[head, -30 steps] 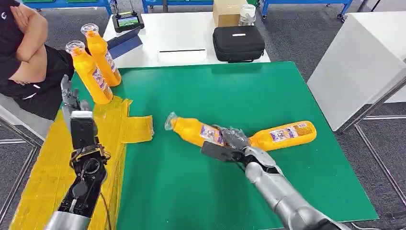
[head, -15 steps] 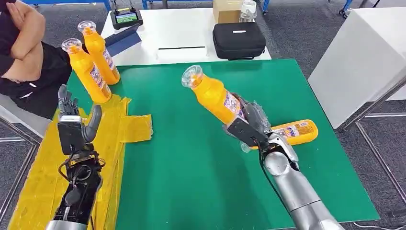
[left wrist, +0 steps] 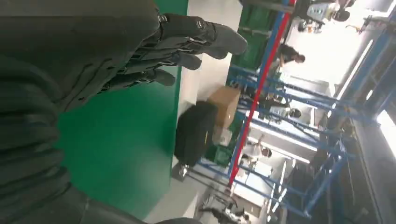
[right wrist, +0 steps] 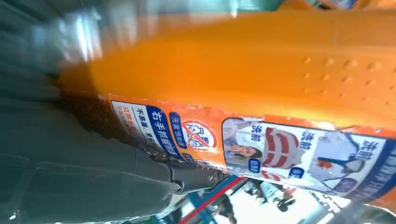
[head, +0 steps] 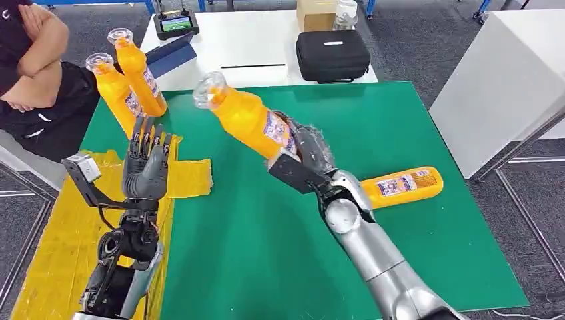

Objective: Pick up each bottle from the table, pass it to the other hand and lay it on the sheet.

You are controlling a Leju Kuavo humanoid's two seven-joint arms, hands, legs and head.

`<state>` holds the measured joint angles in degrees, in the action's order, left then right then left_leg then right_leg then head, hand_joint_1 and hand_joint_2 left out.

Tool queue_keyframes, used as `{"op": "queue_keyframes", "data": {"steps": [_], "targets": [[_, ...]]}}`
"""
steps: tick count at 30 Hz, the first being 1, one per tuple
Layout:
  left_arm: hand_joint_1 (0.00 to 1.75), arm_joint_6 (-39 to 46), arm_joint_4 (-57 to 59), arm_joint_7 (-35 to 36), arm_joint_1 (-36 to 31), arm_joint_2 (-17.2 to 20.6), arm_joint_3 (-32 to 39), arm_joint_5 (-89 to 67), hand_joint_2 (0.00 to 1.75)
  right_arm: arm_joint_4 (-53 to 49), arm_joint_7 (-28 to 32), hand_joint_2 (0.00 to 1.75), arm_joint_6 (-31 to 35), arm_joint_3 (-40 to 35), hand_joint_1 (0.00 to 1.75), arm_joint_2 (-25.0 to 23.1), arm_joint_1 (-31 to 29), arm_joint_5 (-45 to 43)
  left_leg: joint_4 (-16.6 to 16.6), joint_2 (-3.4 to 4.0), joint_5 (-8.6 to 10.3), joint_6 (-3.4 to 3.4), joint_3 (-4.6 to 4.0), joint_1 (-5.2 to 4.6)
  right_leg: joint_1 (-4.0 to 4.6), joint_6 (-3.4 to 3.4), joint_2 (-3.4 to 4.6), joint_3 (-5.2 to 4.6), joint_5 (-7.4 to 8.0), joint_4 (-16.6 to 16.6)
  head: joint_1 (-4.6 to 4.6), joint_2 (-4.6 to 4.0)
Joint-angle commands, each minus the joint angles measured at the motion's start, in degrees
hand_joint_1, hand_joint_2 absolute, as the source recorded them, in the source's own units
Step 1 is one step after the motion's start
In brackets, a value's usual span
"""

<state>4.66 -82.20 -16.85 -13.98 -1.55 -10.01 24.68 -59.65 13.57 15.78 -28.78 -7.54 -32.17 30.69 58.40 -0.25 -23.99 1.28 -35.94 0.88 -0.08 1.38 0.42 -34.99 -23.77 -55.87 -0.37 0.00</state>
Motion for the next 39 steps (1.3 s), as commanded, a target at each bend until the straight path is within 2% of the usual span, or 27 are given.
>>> {"op": "queue_keyframes", "data": {"steps": [1,3,4,6,9,17,18,19,21,22,25,26,27,30,33,34,39], "targets": [[0.00,-2.4,2.0,1.6,-2.3,0.0,-2.2,3.8,1.75,8.6,-0.6,1.75,-0.4,-5.1,1.75,-2.7,-6.3,0.7,0.0,0.04,-0.04,0.01,0.18,-0.07,-0.06,0.01,-0.01,0.16,-0.05,0.0,0.00,0.00],[0.00,-4.6,3.1,2.1,-3.1,-0.4,-2.4,6.8,1.75,11.8,-2.1,1.75,-1.1,-7.2,1.75,-4.6,-8.8,2.1,0.0,0.12,-0.03,0.00,0.08,-0.06,-0.06,0.01,0.08,0.05,-0.02,-0.1,0.02,0.00],[0.00,-4.8,3.2,1.9,-3.3,-0.6,-2.3,7.4,1.75,12.8,-2.5,1.75,-1.7,-7.6,1.75,-5.1,-9.4,2.1,0.0,0.18,-0.13,-0.01,0.37,-0.14,-0.12,0.00,0.08,0.30,-0.13,-0.1,0.02,0.00],[0.00,-5.0,3.6,1.8,-3.8,-0.6,-2.4,7.6,1.75,17.0,-3.5,1.75,-3.1,-9.5,1.75,-6.9,-11.1,2.9,0.0,0.16,-0.03,-0.01,0.01,-0.07,-0.07,-0.01,0.12,0.00,-0.01,-0.1,0.02,0.00],[0.00,-5.0,3.7,1.7,-3.8,-0.5,-2.2,7.6,1.75,19.8,-3.6,1.75,-3.2,-11.2,1.75,-8.3,-11.2,3.5,0.0,0.13,-0.03,-0.03,0.11,-0.06,-0.05,-0.03,0.09,0.07,-0.01,0.0,0.02,0.00],[0.00,-5.1,3.6,1.6,-3.6,-0.5,-2.1,7.6,1.75,20.2,-3.7,1.75,-3.0,-11.6,1.75,-8.3,-11.3,3.7,0.0,0.01,-0.09,-0.01,0.30,-0.09,-0.08,0.00,-0.07,0.25,-0.14,-0.1,0.02,0.00],[0.00,-5.1,3.6,1.6,-3.6,-0.5,-2.1,7.6,1.75,20.2,-3.7,1.75,-3.0,-11.6,1.75,-8.3,-11.3,3.7,0.0,-0.01,-0.01,-0.01,0.08,-0.05,-0.04,0.00,-0.06,0.05,-0.05,-0.1,0.02,0.00],[0.00,-5.1,3.6,1.6,-3.6,-0.5,-2.1,7.6,1.75,20.2,-3.7,1.75,-3.0,-11.6,1.75,-8.3,-11.3,3.7,0.0,-0.03,-0.09,-0.02,0.38,-0.11,-0.09,-0.01,-0.13,0.35,-0.17,-0.1,0.02,0.00],[0.00,-5.1,3.5,1.6,-3.5,-0.5,-2.0,7.5,1.75,20.3,-3.7,1.75,-3.3,-11.6,1.75,-8.4,-11.3,3.5,0.0,-0.01,-0.01,-0.01,0.06,-0.06,-0.05,0.00,-0.05,0.04,-0.05,-0.1,0.02,0.00],[0.00,-4.9,3.5,1.2,-3.5,-0.5,-2.0,7.2,1.75,20.4,-3.7,1.75,-3.6,-12.0,1.75,-8.5,-11.5,3.7,0.0,-0.02,-0.03,-0.02,0.16,-0.07,-0.06,-0.01,-0.08,0.15,-0.08,-0.1,0.04,0.00],[0.00,-2.5,3.1,-0.9,-3.8,-0.8,-1.9,3.0,1.75,21.3,-6.9,1.75,-5.0,-14.5,1.75,-9.5,-12.1,5.5,0.0,0.03,-0.07,-0.04,0.21,-0.09,-0.07,-0.03,-0.05,0.17,-0.12,-0.1,0.04,0.00],[0.00,-1.7,2.6,-1.4,-3.8,-0.9,-2.1,1.3,1.75,22.5,-9.5,1.75,-7.2,-16.3,1.75,-10.0,-12.7,7.0,0.0,0.02,-0.01,-0.03,0.01,-0.06,-0.05,-0.02,-0.02,-0.02,-0.04,-0.1,0.02,0.00],[0.00,-0.8,2.4,-1.8,-3.8,-1.1,-2.4,-0.3,1.75,23.5,-11.3,1.75,-9.0,-17.6,1.75,-10.6,-13.2,8.0,0.0,0.06,-0.08,-0.05,0.18,-0.08,-0.06,-0.03,-0.01,0.13,-0.11,-0.1,0.02,0.00],[0.00,2.0,2.0,-3.2,-3.8,-2.1,-3.2,-4.3,1.75,24.9,-13.4,1.75,-10.0,-20.0,1.75,-12.3,-13.7,10.4,0.0,0.02,-0.01,-0.03,0.01,-0.04,-0.04,-0.02,-0.03,-0.02,-0.04,-0.1,0.02,0.00],[0.00,4.2,2.3,-2.9,-4.3,-3.0,-4.3,-7.0,1.75,22.7,-17.8,1.75,-12.1,-26.2,1.75,-12.5,-14.0,12.1,0.0,-0.03,-0.08,-0.03,0.13,-0.06,-0.05,-0.02,-0.09,0.07,-0.14,-0.2,0.00,0.00],[0.00,4.8,2.3,-2.5,-4.4,-3.3,-4.7,-7.7,1.75,21.7,-19.8,1.75,-12.6,-28.8,1.75,-12.5,-14.1,11.8,0.0,-0.08,-0.12,-0.03,0.24,-0.09,-0.08,-0.02,-0.17,0.18,-0.21,-0.2,0.02,0.00],[0.00,3.7,2.2,-0.2,-4.0,-4.9,-7.4,-6.1,1.75,21.3,-22.1,1.75,-12.8,-33.2,1.75,-12.5,-14.6,8.3,0.0,-0.09,-0.04,-0.01,0.09,-0.05,-0.04,0.00,-0.16,0.07,-0.11,-0.1,0.02,0.00]]}}
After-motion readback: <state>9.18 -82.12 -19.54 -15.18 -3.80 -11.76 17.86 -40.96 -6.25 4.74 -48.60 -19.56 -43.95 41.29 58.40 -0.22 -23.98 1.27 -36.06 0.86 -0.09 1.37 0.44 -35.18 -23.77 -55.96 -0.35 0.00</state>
